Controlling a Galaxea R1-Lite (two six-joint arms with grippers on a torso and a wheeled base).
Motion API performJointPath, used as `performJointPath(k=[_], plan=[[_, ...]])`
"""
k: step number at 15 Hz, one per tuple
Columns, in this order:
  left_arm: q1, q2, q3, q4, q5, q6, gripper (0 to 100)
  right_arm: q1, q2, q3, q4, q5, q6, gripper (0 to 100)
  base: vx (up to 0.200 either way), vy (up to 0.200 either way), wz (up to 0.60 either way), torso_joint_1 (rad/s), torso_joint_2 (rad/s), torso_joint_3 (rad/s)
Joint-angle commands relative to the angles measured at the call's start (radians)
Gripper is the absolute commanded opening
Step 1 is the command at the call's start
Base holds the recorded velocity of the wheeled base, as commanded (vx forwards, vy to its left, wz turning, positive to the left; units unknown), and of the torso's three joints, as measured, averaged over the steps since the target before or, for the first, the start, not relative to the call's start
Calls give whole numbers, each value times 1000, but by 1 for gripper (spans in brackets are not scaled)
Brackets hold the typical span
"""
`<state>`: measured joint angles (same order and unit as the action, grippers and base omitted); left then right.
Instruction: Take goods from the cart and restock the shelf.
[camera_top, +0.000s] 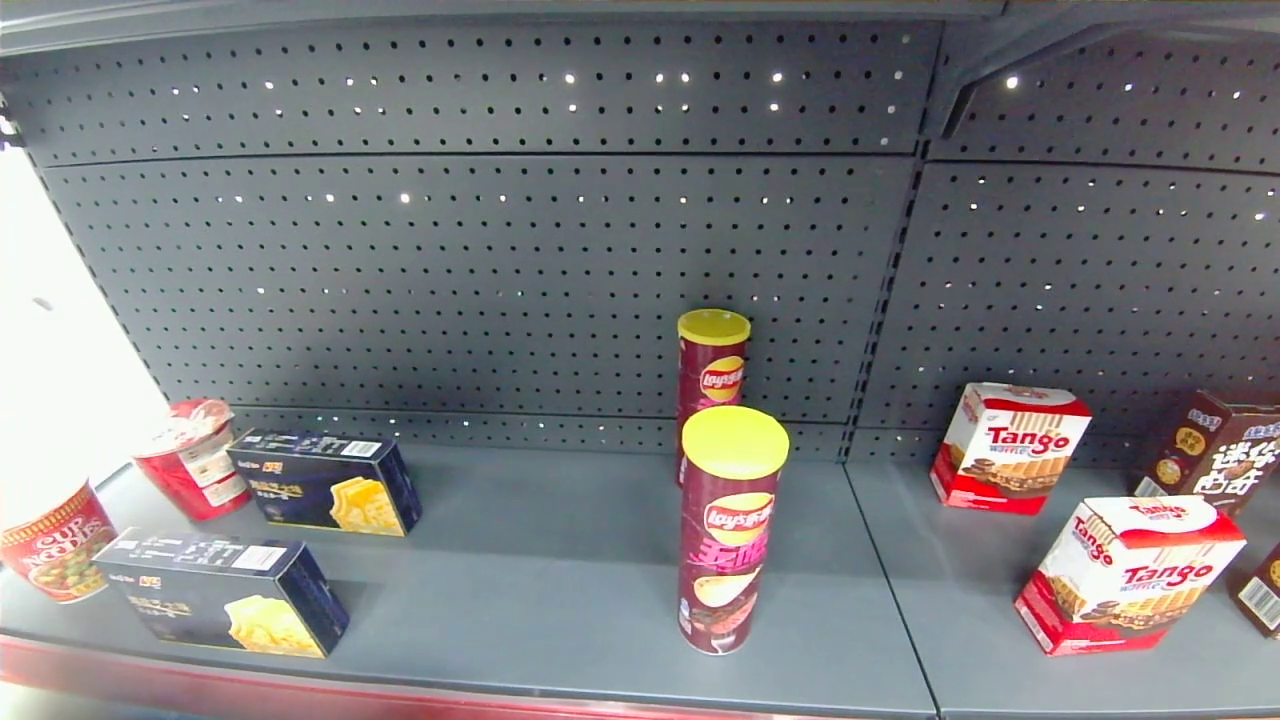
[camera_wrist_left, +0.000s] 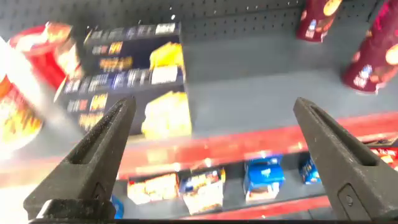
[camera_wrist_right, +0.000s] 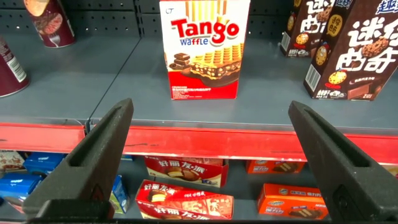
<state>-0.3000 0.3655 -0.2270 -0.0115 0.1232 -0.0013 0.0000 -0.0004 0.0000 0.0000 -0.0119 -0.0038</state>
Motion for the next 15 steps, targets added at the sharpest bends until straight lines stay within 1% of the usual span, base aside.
performJointPath(k=[1,4,5,6,7,8,11,12,13,15], plan=[[2,-183,2,81,-5,-5,100,0,0,0,0,0,-1,100,0,0,0,0,0,0],[-1,-254,17,150,-28,-5,100,0,0,0,2,0,-1,100,0,0,0,0,0,0],[-4,-298,20,222,-50,-5,100,0,0,0,2,0,-1,100,0,0,0,0,0,0],[-4,-307,20,235,-56,-5,100,0,0,0,0,0,-1,100,0,0,0,0,0,0],[-7,-366,26,323,-86,-5,100,0,0,0,0,0,-1,100,0,0,0,0,0,0],[-13,-366,40,343,-89,-3,100,0,0,0,0,0,-1,100,0,0,0,0,0,0],[-13,-366,66,314,-108,-2,100,0,0,0,0,0,1,100,0,0,0,0,0,0],[-13,-366,84,272,-131,-3,100,0,0,0,0,0,-1,100,0,0,0,0,0,0],[-14,-366,126,186,-134,-5,100,0,0,0,0,0,1,100,0,0,0,0,0,0],[-14,-366,189,45,-142,-13,100,0,0,0,2,0,1,100,0,0,0,0,0,0]])
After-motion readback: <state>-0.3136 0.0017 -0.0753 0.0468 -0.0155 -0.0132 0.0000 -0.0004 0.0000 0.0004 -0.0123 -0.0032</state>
